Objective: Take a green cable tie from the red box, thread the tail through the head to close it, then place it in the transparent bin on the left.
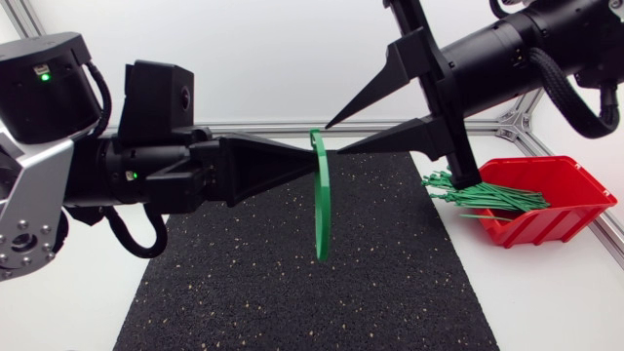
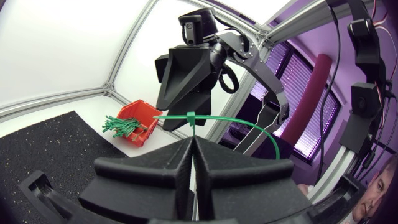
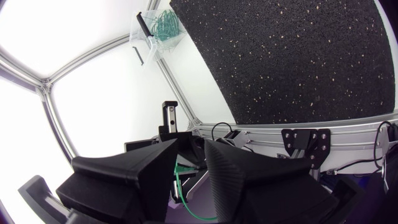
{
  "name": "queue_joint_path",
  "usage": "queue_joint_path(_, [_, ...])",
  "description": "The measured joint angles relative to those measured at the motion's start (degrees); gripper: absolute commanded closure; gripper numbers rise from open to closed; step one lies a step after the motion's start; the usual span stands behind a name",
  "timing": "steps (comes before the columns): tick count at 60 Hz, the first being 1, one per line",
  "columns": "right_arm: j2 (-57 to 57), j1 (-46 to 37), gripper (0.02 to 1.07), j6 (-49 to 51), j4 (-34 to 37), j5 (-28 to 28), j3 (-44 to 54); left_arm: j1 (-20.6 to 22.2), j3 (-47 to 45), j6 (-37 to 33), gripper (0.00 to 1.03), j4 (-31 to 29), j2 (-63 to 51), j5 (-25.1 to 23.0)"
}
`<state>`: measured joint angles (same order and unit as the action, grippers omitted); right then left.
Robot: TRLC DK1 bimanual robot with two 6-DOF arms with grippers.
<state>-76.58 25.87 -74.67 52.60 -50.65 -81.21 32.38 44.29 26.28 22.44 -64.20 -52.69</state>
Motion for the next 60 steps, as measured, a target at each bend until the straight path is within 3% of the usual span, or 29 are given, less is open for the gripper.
queue_joint_path(18, [-1.03,1.09,0.69,3.19,0.37,0.22,-2.23,0.39,-1.11,-6.6,1.0,-0.17,0.09,0.0])
queue_joint_path(40, [-1.9,4.2,0.7,3.21,0.39,0.17,-2.58,0.85,-1.31,-7.32,1.0,-0.39,0.09,0.0])
queue_joint_path(60, [-1.86,5.53,1.01,4.37,0.42,6.47,-2.58,1.55,-1.84,-7.5,1.0,-1.07,1.36,0.02])
